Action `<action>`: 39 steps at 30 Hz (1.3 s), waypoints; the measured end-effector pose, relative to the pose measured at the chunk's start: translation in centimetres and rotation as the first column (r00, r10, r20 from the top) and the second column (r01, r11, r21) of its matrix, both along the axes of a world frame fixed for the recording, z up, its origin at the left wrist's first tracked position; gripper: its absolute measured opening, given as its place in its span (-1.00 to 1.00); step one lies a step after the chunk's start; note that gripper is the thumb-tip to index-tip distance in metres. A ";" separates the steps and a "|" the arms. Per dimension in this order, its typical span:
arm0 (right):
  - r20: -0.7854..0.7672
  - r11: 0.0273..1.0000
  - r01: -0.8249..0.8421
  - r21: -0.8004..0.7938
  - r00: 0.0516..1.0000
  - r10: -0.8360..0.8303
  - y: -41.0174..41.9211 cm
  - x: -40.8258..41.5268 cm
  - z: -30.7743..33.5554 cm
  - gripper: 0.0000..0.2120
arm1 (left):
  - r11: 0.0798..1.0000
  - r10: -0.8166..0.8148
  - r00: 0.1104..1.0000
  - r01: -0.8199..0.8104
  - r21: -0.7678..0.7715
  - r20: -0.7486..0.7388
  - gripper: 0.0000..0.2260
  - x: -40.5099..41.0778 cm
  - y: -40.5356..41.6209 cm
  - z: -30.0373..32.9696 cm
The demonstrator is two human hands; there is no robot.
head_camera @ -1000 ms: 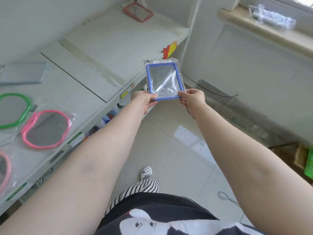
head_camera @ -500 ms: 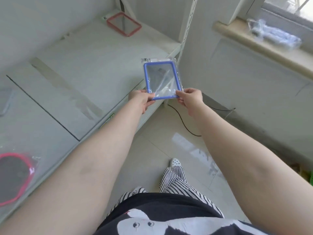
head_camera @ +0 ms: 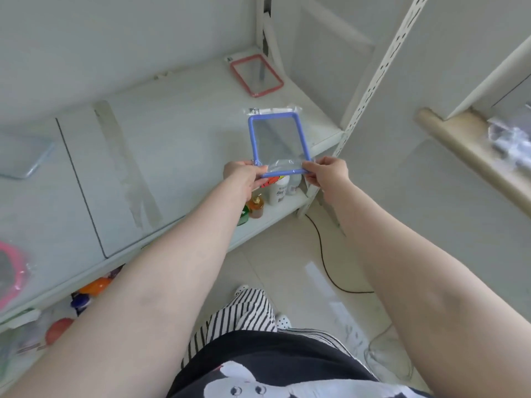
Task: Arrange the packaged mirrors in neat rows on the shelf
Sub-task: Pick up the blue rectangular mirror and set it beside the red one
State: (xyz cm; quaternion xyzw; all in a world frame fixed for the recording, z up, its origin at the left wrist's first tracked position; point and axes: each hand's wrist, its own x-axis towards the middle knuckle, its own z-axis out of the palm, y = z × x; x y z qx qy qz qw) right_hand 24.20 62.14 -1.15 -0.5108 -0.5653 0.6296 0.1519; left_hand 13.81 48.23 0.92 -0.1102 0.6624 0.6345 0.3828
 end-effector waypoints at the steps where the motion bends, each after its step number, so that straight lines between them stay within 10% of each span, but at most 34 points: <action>1: 0.007 1.000 -0.022 0.007 1.000 0.022 0.7 -1.0 -0.1 -0.78 | 1.000 0.019 1.000 -0.019 0.001 0.001 -0.82 -0.7 0.5 0.0; 16: -0.071 0.979 -0.203 -0.023 0.977 0.201 9.0 -14.7 0.7 -0.78 | 0.984 0.181 0.983 -0.181 -0.003 -0.027 -0.90 -11.3 7.6 0.1; 27: -0.130 0.887 -0.445 -0.125 0.893 0.430 10.0 -23.3 0.9 -0.85 | 0.861 0.508 0.846 -0.506 0.061 -0.163 -0.58 -16.3 6.8 -1.5; 39: -0.078 0.902 -0.431 -0.009 0.900 0.429 10.3 -30.7 -3.6 -0.86 | 0.887 0.462 0.865 -0.456 0.076 -0.196 -0.59 -23.5 7.2 -6.1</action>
